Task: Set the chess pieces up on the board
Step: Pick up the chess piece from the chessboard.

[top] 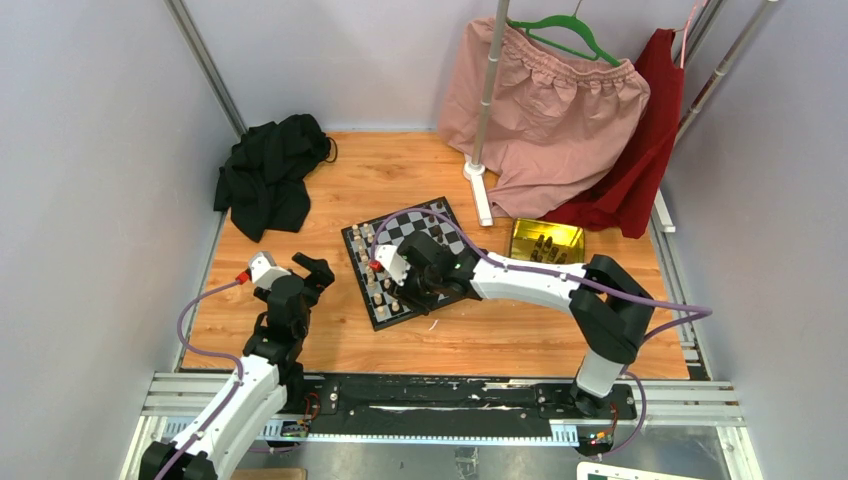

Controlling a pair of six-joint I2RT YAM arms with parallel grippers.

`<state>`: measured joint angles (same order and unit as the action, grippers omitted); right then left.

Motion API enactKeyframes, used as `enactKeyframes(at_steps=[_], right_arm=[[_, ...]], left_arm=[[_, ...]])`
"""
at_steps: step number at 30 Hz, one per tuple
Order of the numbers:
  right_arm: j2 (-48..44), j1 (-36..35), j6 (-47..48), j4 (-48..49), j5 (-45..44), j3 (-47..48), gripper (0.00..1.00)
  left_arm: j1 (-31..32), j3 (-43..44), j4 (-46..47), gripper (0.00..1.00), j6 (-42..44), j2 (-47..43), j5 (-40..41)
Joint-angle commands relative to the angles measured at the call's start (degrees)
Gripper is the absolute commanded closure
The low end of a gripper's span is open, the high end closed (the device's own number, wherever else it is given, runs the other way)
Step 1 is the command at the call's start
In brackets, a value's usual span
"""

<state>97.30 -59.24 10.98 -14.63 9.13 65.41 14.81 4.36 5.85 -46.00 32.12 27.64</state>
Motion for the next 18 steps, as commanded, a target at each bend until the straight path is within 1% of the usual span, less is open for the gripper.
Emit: enactKeyframes(at_steps=[1, 18], right_arm=[[1.75, -0.70, 1.56, -0.31, 1.51, 1.92, 0.54], [5.29, -0.37, 2.64, -0.22, 2.56, 5.14, 0.55]], left_arm=[[-0.22, -0.58, 0.04, 0.00, 0.46, -0.48, 1.00], [-0.22, -0.52, 0.35, 0.00, 0.55, -0.32, 1.06]])
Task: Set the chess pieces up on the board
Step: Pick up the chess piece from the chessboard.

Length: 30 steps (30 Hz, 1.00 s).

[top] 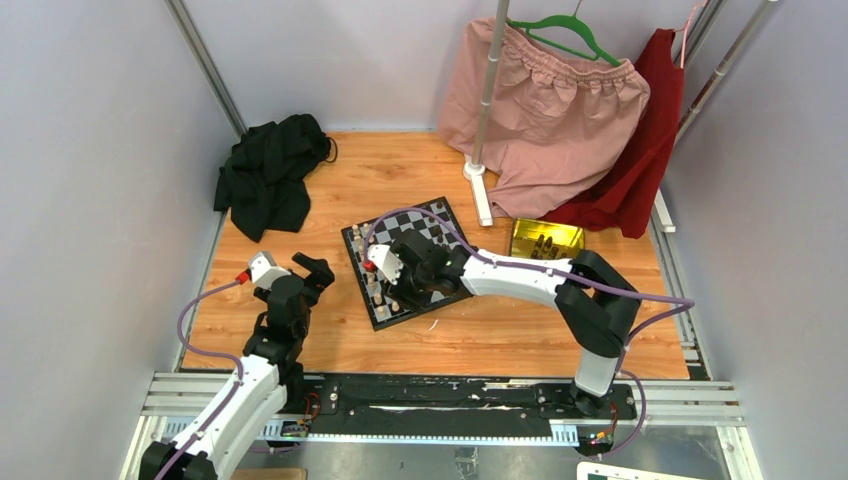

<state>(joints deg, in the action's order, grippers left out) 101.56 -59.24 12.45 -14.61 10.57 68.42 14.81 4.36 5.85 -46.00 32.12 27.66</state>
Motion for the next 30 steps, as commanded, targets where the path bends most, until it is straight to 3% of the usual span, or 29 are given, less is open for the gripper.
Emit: enactKeyframes(at_steps=[1, 30], right_arm=[[1.13, -0.35, 1.25, -0.24, 1.08, 2.27, 0.55], [4.01, 1.89, 1.09, 1.43, 2.00, 2.84, 0.62]], left_arm=[[-0.22, -0.54, 0.39, 0.00, 0.55, -0.30, 1.07], [-0.22, -0.49, 0.44, 0.00, 0.50, -0.24, 1.17]])
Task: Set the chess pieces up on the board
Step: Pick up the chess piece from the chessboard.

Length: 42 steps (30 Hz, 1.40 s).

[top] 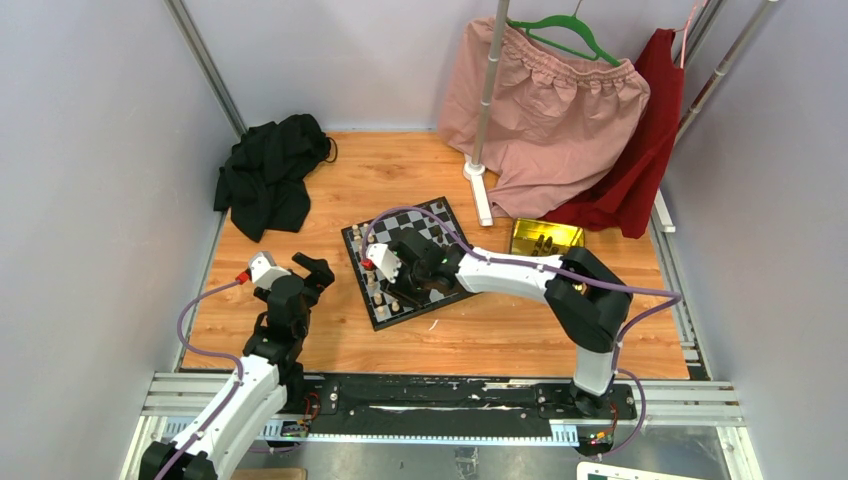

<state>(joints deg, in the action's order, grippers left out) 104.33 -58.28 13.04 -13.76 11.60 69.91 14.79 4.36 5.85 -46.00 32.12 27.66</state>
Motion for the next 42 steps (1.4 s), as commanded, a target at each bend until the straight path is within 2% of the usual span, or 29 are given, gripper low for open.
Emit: enactKeyframes(at_steps=[1, 11, 23, 33, 42], right_arm=[[1.38, 1.04, 0.52, 0.65, 1.07, 1.42, 0.62], [2.01, 1.68, 0.17, 1.54, 1.25, 1.55, 0.70], [-0.60, 1.68, 0.04, 2.22, -0.63, -0.18, 1.00], [-5.70, 2.02, -1.52, 2.60, -5.60, -2.75, 1.00], [-10.81, 8.89, -7.37, 2.16, -11.09, -5.90, 1.00]], left_arm=[[-0.20, -0.49, 0.46, 0.00, 0.55, -0.24, 1.15], [-0.20, -0.55, 0.48, 0.00, 0.47, -0.13, 1.16], [-0.20, -0.50, 0.22, 0.00, 0.47, -0.38, 1.16], [-0.20, -0.58, 0.04, 0.00, 0.45, -0.58, 1.17], [-0.20, -0.55, -0.20, 0.00, 0.56, -0.84, 1.08]])
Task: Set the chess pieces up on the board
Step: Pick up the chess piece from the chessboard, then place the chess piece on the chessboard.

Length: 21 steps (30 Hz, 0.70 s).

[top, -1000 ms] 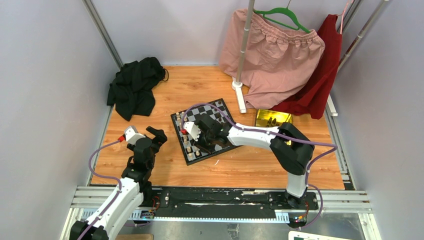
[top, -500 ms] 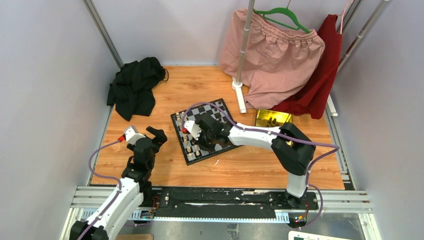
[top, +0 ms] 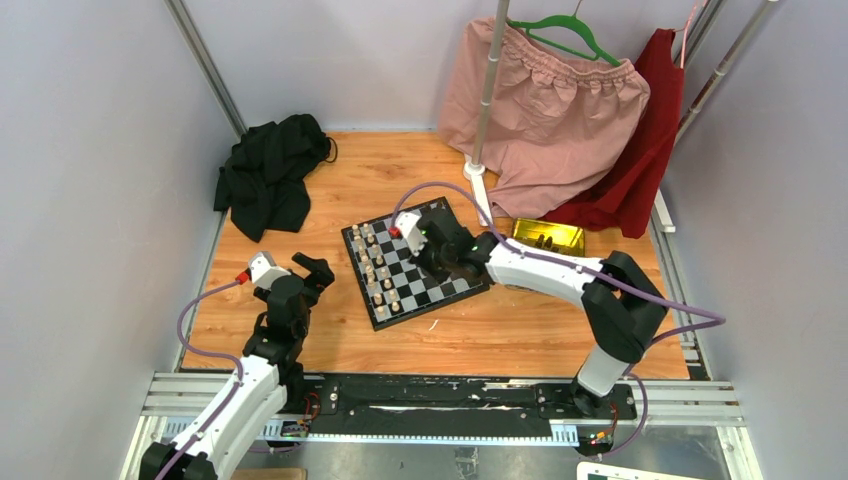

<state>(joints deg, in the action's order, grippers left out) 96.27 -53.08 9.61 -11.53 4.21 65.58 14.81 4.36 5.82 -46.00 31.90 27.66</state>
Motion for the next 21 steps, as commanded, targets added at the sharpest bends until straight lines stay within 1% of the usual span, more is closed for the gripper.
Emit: enactKeyframes(at_steps=[1, 7, 16, 17, 21], right_arm=[[-2.95, 4.51, -4.44, -0.43, -4.01, -1.61, 1.00], [-1.68, 8.35, -6.79, -2.67, -4.12, -0.50, 1.00], [2.59, 10.10, -8.19, -3.97, -4.12, 1.58, 1.00], [2.94, 10.24, -8.28, -4.00, -5.80, 1.71, 1.00], [4.21, 10.52, -8.40, -3.94, -6.40, 2.07, 1.00]], left_arm=[[-0.22, -0.50, -0.12, 0.00, 0.56, -0.61, 1.08], [-0.22, -0.63, -0.07, 0.00, 0.46, -0.53, 1.01], [-0.22, -0.58, 0.41, 0.00, 0.56, -0.18, 1.06], [-0.22, -0.58, 0.48, 0.00, 0.56, -0.06, 1.03], [-0.24, -0.59, 0.59, 0.00, 0.56, 0.08, 1.08]])
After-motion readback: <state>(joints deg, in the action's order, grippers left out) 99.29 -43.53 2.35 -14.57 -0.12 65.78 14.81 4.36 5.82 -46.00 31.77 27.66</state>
